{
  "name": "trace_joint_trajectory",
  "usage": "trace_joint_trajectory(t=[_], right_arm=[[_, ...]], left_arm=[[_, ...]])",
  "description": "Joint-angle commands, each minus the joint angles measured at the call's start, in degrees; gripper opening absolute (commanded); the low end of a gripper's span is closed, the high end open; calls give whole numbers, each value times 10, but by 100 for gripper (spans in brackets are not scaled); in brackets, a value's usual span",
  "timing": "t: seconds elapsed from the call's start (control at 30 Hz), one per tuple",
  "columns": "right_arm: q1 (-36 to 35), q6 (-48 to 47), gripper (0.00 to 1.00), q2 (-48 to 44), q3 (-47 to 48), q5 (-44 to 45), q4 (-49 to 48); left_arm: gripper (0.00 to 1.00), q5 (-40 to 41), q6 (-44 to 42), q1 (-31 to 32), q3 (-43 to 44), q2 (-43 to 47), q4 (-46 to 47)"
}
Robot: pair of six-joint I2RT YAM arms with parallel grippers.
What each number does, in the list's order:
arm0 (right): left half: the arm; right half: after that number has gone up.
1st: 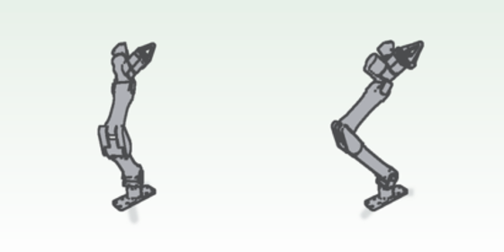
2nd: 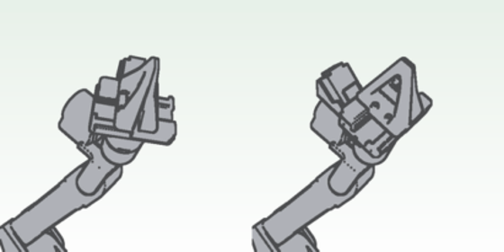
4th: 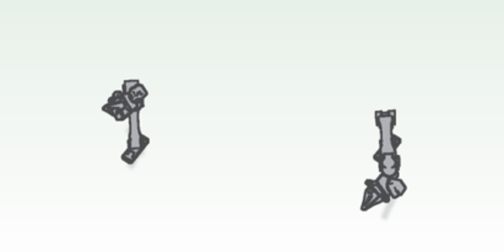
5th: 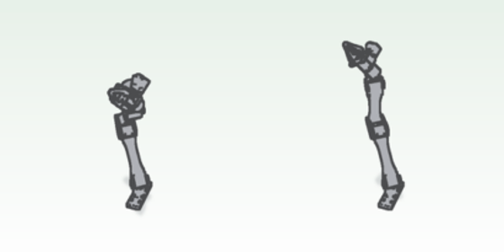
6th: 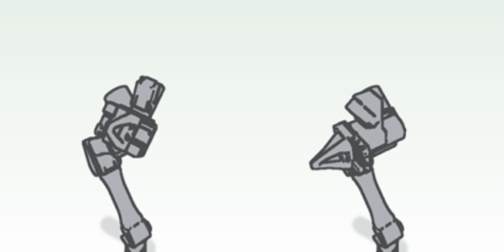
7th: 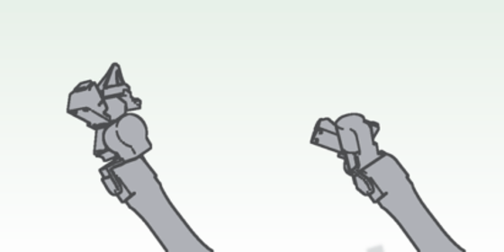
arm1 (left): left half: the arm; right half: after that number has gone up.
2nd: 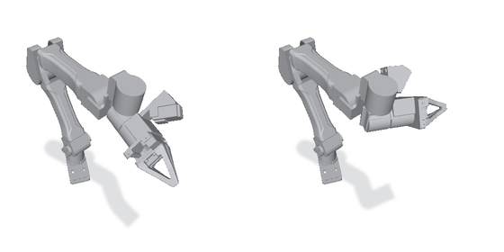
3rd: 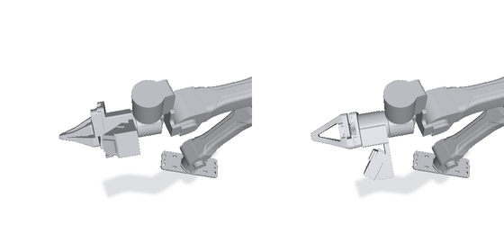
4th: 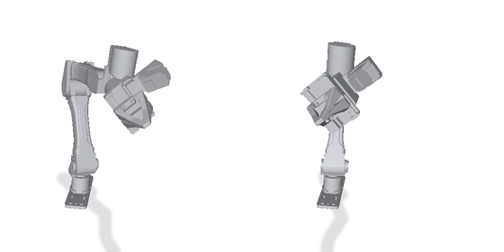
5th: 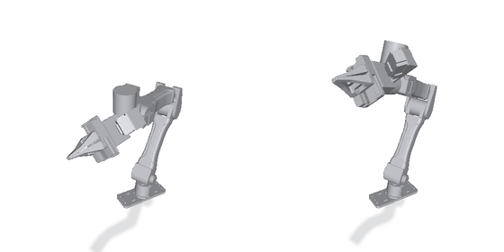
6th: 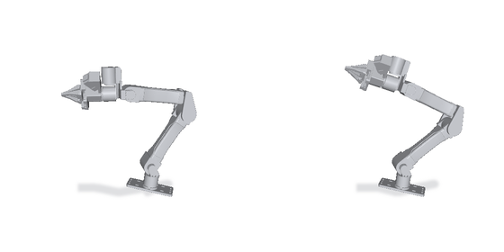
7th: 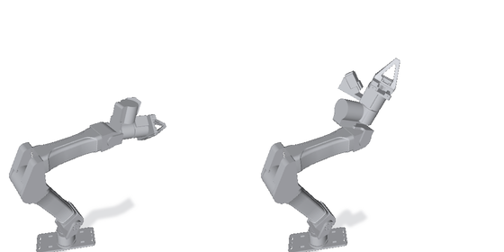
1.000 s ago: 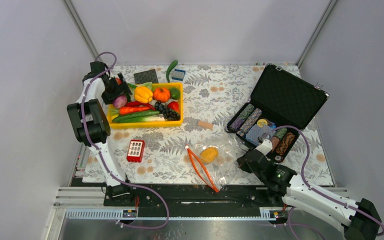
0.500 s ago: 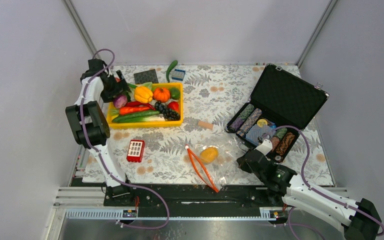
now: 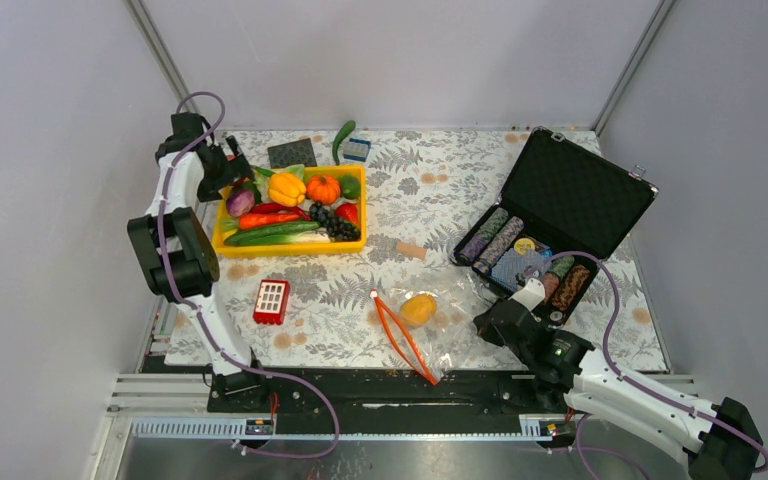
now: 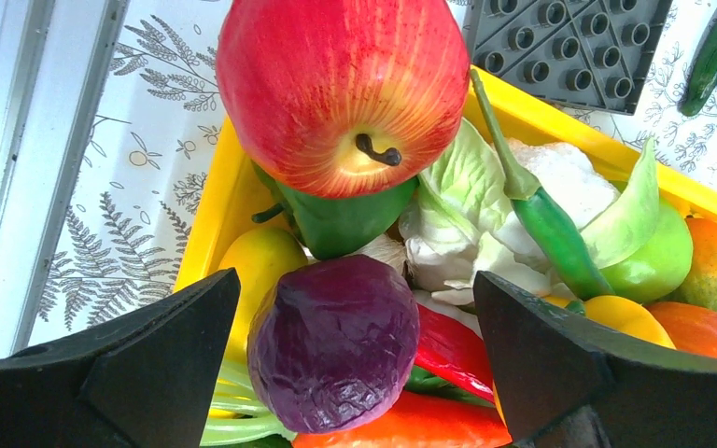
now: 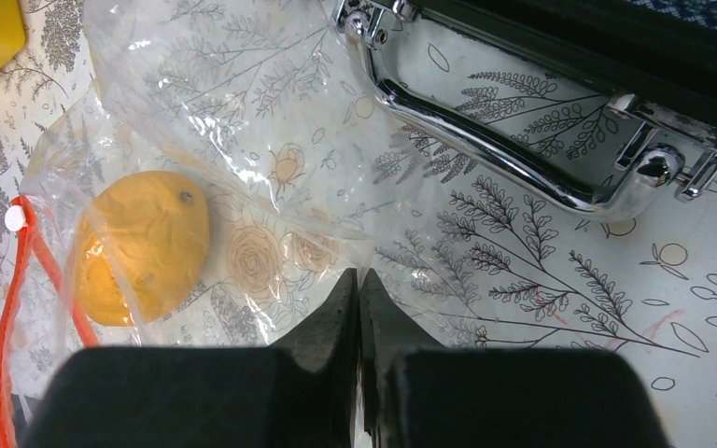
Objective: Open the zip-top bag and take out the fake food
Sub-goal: Place the fake fruit in the bin, then pick up the fake vegetable from the zipper food storage bag.
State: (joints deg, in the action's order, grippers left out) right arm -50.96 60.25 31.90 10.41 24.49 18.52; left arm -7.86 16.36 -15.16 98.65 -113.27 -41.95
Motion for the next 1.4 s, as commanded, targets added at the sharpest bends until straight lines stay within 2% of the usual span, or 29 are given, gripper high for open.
trace_joint_trajectory(t=[0.0,0.2,0.37,0.53,0.7,0.8,0.93,1.1,1.2,1.3,1.37], right_arm=[[0,4,1,-3,-3,12,-7],[0,-2,3,-11,-1,10,-7],[0,-9,3,-15,10,18,12],[0,-11,3,-18,14,18,17],[0,-10,3,-18,17,14,18],[0,-9,3,-13,21,14,18],[0,-8,2,-2,28,7,15],[0,3,1,8,28,0,3],[0,6,0,18,27,-9,-10],[0,9,0,32,30,-17,-16],[0,14,0,38,32,-22,-16]], left_arm=[[99,28,-1,-2,17,50,4],[99,21,10,-2,10,97,3],[99,16,34,-1,-22,169,4],[98,16,64,1,-103,273,12],[88,-22,101,26,-213,404,21],[84,-32,135,94,-282,474,26],[77,-20,226,255,-398,557,49],[67,-22,359,395,-587,663,143],[63,5,420,481,-662,709,203],[59,55,423,584,-704,711,289],[64,124,387,664,-699,687,312]])
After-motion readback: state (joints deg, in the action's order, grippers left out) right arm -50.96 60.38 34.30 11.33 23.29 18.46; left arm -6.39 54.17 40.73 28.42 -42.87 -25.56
